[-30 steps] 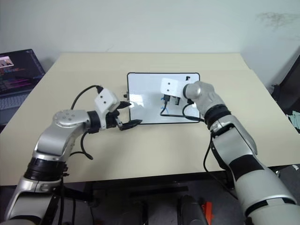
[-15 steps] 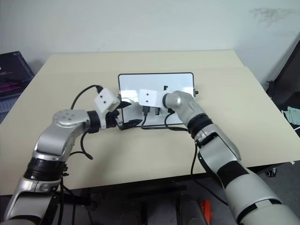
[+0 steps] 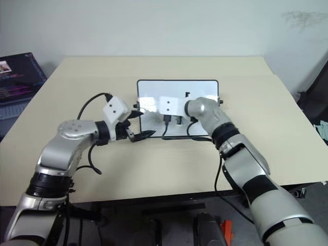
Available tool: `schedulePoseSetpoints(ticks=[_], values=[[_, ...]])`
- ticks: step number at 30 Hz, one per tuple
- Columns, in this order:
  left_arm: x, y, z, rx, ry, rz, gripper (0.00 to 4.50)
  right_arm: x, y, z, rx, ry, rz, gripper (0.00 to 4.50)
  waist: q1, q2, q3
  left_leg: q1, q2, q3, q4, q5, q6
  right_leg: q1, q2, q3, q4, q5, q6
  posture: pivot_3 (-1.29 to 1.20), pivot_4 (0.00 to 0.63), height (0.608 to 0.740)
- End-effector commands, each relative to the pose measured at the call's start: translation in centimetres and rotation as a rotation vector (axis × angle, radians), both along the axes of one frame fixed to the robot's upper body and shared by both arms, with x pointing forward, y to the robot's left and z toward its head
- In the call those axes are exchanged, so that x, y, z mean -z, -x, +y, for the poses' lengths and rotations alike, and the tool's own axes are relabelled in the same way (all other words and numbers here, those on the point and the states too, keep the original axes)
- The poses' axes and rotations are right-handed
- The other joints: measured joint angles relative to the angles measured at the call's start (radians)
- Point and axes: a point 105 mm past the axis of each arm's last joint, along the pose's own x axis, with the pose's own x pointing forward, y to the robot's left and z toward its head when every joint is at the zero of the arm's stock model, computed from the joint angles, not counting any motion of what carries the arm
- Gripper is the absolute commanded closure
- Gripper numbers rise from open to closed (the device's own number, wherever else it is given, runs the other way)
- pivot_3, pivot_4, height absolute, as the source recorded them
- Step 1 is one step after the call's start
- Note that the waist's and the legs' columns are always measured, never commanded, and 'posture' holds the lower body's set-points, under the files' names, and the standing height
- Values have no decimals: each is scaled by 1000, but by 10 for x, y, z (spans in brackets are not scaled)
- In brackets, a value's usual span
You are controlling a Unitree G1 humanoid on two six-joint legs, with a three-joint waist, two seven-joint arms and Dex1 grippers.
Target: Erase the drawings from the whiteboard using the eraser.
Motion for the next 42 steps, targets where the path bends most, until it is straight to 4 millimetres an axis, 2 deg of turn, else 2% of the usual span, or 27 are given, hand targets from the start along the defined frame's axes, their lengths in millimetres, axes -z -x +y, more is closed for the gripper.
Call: schedulePoseSetpoints(ticks=[1, 10, 13, 15, 19, 23, 27, 31, 33, 36, 42], values=[[-14, -1, -2, 10, 1, -60, 0, 14, -14, -59, 154, 87, 34, 3504, 9, 0, 0, 0, 0, 0, 0, 0, 0, 1, -1, 0, -1, 0, 0, 0, 150, 740], [-15, -3, -2, 13, -1, -61, 0, 20, -14, -114, 234, 159, 62, 3504, 15, 0, 0, -1, -2, 1, 4, -3, -5, 3, -3, 0, -2, 0, 0, 0, 150, 740], [-15, -3, -2, 13, -2, -60, 0, 20, -14, -126, 259, 172, 61, 3504, 14, 0, 0, -1, -2, 0, 7, -3, -6, 4, -4, 0, -2, 0, 0, 0, 150, 740], [-15, -3, -2, 14, -2, -60, 0, 18, -15, -127, 266, 170, 54, 3504, 11, 0, 0, -1, -2, 0, 9, -4, -6, 4, -4, 0, -2, 0, 0, 0, 150, 740], [-15, -4, -3, 18, 0, -62, 0, 12, -16, -110, 233, 145, 40, 3504, 3, 0, 0, -2, -2, 0, 12, -4, -6, 4, -4, 0, -6, 0, 0, 0, 150, 740], [-16, -4, -4, 20, 0, -63, 0, 10, -14, -81, 169, 110, 35, 3504, -3, 0, 0, -2, -1, 0, 12, -4, -6, 5, -4, 0, -11, 0, 0, 0, 150, 740], [-15, -3, -3, 18, 0, -62, 0, 2, -11, -41, 114, 26, 27, 3504, -27, 0, 0, 0, 0, 1, 12, -3, -5, 4, -4, 0, -12, 0, 0, 0, 150, 740], [-15, -2, -2, 14, -1, -62, 0, -8, -10, -15, 92, -42, 3, 3504, -52, 0, 0, 3, 1, 0, 11, 0, 0, 3, -2, 0, -7, 1, 0, 0, 150, 740], [-15, -2, -1, 12, -2, -62, 0, -14, -10, -6, 87, -70, -10, 3504, -56, 0, 0, 4, 1, 1, 10, 0, 0, 1, -2, 1, 1, 2, 0, 0, 150, 740], [-15, -2, 0, 10, -3, -63, 0, -17, -10, 0, 83, -80, -20, 3504, -56, 0, 0, 6, 1, -1, 4, 0, 0, 0, 0, 0, 1, 2, 0, 0, 150, 740], [-15, -1, 0, 7, -4, -60, 0, -24, -4, 25, 39, -119, -29, 3504, -57, 0, 0, 8, 1, 0, 0, 0, 0, 0, 1, 1, 1, 2, 0, 0, 150, 740]])
